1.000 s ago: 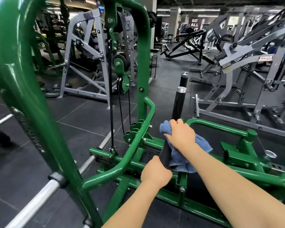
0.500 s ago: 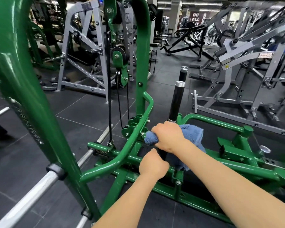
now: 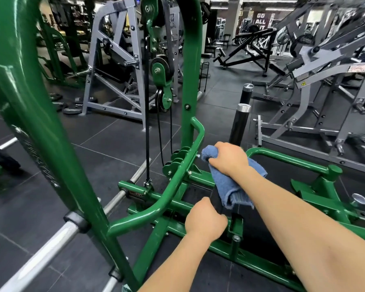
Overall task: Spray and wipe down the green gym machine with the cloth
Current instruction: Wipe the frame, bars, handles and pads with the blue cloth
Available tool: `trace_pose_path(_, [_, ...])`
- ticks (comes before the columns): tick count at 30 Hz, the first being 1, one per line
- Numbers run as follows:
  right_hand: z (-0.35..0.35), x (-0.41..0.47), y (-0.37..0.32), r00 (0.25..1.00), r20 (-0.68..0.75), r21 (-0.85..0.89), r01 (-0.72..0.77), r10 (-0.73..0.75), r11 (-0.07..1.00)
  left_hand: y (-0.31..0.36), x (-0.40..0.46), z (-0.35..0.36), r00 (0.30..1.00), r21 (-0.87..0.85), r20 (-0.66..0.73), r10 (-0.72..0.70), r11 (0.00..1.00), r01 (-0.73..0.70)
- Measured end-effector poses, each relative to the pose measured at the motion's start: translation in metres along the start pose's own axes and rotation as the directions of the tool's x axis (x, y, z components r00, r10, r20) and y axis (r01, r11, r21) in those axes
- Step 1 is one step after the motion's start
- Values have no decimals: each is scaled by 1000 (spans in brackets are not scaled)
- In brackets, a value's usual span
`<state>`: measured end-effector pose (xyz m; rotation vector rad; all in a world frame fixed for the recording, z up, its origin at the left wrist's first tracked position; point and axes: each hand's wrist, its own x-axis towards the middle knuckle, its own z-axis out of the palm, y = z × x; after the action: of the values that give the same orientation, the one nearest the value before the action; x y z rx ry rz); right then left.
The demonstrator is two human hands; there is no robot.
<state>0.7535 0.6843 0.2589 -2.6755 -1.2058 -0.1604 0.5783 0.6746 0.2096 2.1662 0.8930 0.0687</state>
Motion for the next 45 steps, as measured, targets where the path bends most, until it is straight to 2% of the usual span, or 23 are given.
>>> trace_pose_path(4, [6,-11,4,984,-141,149,-85,107,985,0,1,2,1000,-27,5,10,1000,-10])
trace_pose_path(6, [6,-24,4,974,-132,207,-153,183,966,-1,2,2,1000,-34,1,11,999,-11])
trace_pose_path(8, [4,-38,0,985,-74,153,-144,157,978,-2,3,2,1000,-52,3,14,999,-13])
trace_pose_path(12, [-7,-68,-20,1000,-1,-74,17,-17,997,-2,7,1,998,-91,37,52,995,-48])
trace_pose_path(15, [-15,-87,-30,998,10,-107,57,-56,993,-8,0,-14,961,-280,241,135,958,-64])
trace_pose_path(17, [-17,-98,-25,999,21,-84,43,-41,996,-16,-14,-23,882,-409,456,121,908,87])
trace_pose_path(19, [-16,-103,-19,999,33,5,-26,26,1000,-25,-29,-16,836,-389,548,29,894,224])
trace_pose_path(20, [-15,-105,-19,998,35,53,-57,56,997,-29,-34,-7,855,-411,518,14,881,235])
trace_pose_path(22, [-12,-109,-24,996,27,69,-83,81,994,-32,-41,8,962,-480,271,-20,864,153])
trace_pose_path(23, [-11,-111,-27,997,19,43,-78,77,996,-32,-42,10,989,-470,149,-9,879,79])
trace_pose_path(25, [-15,-116,-31,1000,22,-33,-20,21,999,-32,-45,3,996,-319,46,81,946,-62])
trace_pose_path(27, [-22,-122,-31,996,54,-67,77,-74,995,-32,-49,-6,990,-95,48,132,987,-127])
trace_pose_path(28, [-25,-127,-32,990,71,-51,122,-119,991,-33,-49,-7,988,-34,53,145,989,-144])
trace_pose_path(33, [-35,-161,-39,945,131,184,275,-301,944,-35,-46,-16,993,118,54,103,987,-108])
trace_pose_path(35, [-46,-162,-26,934,213,259,229,-287,938,-35,-44,-22,986,88,82,148,984,-155])
trace_pose_path(37, [-57,-154,-12,939,275,177,161,-206,971,-35,-42,-30,973,-11,112,204,979,-204])
trace_pose_path(39, [-61,-144,-4,975,198,-13,107,-102,994,-35,-39,-35,965,-73,127,229,973,-221])
trace_pose_path(40, [-58,-141,-3,990,125,-24,67,-63,997,-34,-36,-37,960,-101,141,240,969,-227])
trace_pose_path(41, [-53,-137,-5,996,76,46,42,-45,998,-31,-34,-41,956,-130,166,243,966,-223])
trace_pose_path(43, [-36,-139,-16,995,88,241,29,-52,970,-24,-28,-44,954,-196,214,212,966,-171])
trace_pose_path(45, [-10,-144,-24,996,89,326,-42,13,945,-18,-21,-45,960,-232,237,150,968,-94])
